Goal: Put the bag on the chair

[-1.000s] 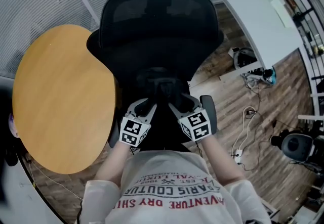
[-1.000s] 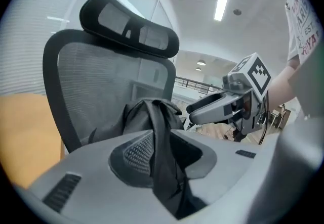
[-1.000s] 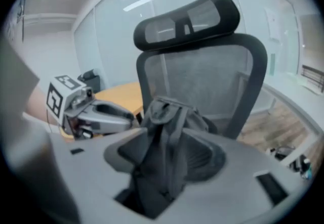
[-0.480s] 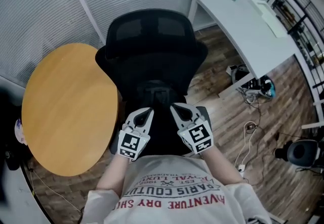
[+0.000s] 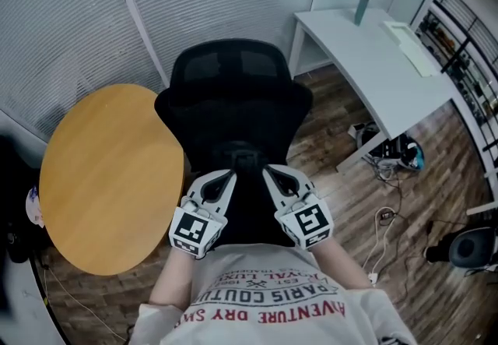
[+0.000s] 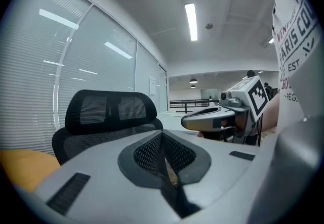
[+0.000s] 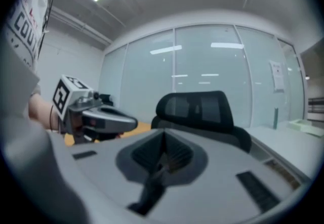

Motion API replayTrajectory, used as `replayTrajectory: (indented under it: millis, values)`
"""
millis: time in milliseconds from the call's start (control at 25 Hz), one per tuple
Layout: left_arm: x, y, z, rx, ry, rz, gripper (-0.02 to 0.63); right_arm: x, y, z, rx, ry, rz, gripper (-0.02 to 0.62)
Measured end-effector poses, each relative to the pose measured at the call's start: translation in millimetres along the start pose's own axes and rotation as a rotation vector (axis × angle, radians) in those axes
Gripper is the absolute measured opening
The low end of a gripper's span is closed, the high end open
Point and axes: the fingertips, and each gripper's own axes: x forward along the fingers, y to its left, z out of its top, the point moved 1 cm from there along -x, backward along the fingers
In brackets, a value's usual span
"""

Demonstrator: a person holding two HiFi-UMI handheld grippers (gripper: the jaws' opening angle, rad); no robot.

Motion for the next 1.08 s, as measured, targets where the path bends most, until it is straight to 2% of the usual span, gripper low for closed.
replayTrajectory:
  millis: [240,440,720,1080]
  values:
    - [-2.8,5.0,2.1,-0.016,-0.002,0.017,0.028,0.1,-1.0,0.8,0.002,-0.009,0.002,0.026]
    - [-1.0,5.2,2.1,0.007,0.005,0.015,0.028,-0.3,-3.3,-3.9,0.024,0.001,-0.007,0.026]
    - [3.8,4.1,-1.6,-0.018,0.022,0.023,0.029,-4.2,-5.8,-2.4,0.020,-0.006,-0.012,0.026]
    - [-0.9,4.9,6.2,-0.017,-0.021,0.028,0.028,-4.8,-7.4,-4.0,0.020,0.027,-0.034,0.026]
